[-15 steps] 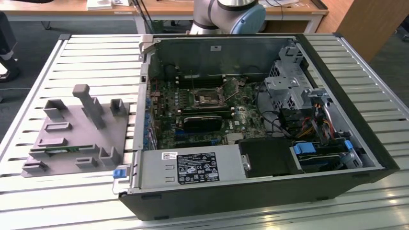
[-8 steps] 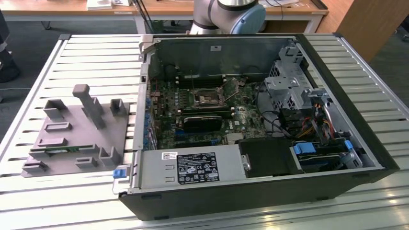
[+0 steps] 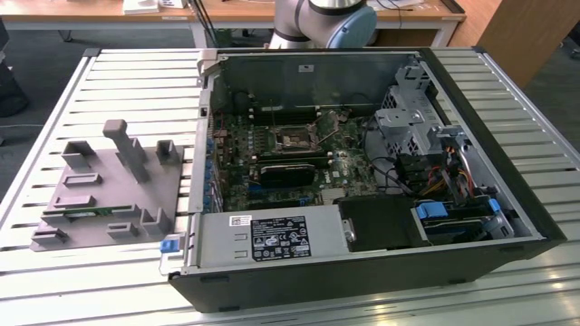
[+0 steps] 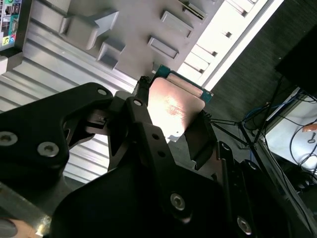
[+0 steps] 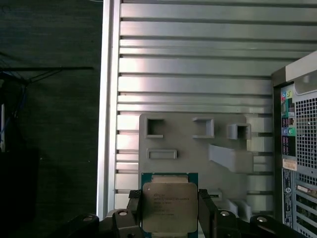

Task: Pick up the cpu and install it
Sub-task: 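Pick up the cpu and move it towards the insertion slot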

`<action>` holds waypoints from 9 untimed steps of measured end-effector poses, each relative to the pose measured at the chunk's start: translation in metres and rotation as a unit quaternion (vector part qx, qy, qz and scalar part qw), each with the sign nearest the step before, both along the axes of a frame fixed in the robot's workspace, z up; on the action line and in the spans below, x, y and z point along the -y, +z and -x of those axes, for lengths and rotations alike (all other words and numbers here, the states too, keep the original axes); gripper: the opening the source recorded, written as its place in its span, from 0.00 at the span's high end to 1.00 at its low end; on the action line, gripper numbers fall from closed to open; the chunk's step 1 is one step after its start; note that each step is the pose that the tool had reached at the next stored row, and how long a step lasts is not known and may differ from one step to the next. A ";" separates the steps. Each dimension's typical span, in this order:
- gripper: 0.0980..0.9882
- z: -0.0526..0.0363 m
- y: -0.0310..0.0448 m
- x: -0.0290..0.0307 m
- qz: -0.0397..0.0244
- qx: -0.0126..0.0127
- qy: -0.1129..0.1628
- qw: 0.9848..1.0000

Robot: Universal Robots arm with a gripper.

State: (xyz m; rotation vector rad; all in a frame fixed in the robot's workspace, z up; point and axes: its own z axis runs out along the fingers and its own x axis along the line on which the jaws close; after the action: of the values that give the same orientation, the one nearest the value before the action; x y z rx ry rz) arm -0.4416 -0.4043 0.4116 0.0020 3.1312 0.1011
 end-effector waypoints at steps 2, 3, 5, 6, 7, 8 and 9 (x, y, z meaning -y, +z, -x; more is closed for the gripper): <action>0.50 -0.0037 0.0000 0.0000 0.000 0.000 0.000 1.000; 0.50 -0.0059 0.0000 0.0001 0.000 0.000 0.000 1.000; 0.50 -0.0110 0.0000 0.0000 0.000 0.000 0.000 1.000; 0.50 -0.0120 0.0000 0.0000 0.000 0.000 0.000 1.000; 0.50 -0.0128 0.0000 0.0001 0.000 0.000 0.000 1.000; 0.50 -0.0138 0.0000 0.0000 0.000 0.000 0.000 1.000; 0.50 -0.0151 0.0001 0.0000 0.000 0.000 0.000 1.000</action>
State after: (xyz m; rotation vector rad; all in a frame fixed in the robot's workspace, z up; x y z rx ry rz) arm -0.4264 -0.4044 0.4116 0.0019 3.1313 0.1009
